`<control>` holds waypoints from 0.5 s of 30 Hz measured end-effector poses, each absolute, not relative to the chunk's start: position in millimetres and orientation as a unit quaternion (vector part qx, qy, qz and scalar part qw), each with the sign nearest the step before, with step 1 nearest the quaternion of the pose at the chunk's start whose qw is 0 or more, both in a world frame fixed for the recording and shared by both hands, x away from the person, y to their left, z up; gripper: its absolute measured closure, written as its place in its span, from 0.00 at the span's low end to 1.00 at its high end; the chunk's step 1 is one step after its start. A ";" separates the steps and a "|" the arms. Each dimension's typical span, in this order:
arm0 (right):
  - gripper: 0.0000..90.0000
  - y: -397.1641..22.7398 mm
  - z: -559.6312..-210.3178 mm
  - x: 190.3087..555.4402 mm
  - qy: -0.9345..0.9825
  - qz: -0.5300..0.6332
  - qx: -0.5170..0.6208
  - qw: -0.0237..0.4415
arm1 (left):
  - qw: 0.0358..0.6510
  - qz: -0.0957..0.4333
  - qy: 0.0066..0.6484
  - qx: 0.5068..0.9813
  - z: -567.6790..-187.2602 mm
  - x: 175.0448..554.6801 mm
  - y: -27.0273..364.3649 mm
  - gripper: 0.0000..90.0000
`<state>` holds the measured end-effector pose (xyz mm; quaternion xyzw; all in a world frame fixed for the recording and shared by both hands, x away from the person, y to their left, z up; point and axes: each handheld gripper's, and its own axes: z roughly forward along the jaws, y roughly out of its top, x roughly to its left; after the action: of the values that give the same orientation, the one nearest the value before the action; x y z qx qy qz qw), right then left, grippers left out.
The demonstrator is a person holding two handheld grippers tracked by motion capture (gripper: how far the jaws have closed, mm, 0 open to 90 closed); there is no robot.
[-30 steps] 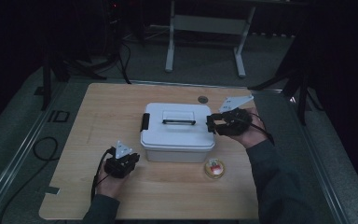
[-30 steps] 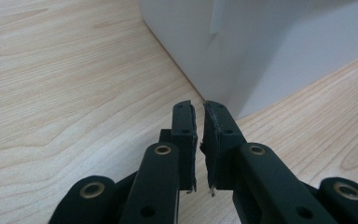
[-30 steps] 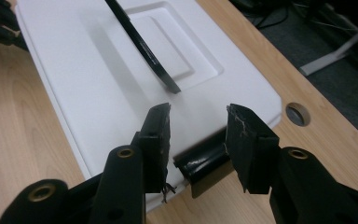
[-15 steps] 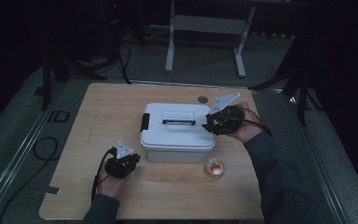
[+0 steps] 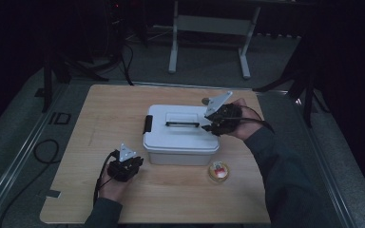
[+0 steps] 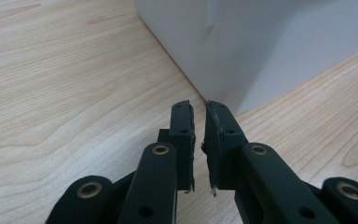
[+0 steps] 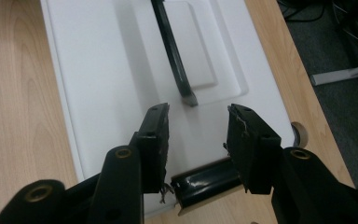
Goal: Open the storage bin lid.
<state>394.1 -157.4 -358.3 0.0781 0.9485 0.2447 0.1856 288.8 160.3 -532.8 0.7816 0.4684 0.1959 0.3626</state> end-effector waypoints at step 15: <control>0.65 -128.8 -349.9 400.5 0.961 0.211 0.039 0.176 | 0.362 0.195 0.467 0.783 -532.8 288.3 160.1 0.90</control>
<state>400.5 -128.8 -349.9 0.0392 0.9608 0.2107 0.1761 288.3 160.1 -532.8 0.7829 0.4670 0.1947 0.3621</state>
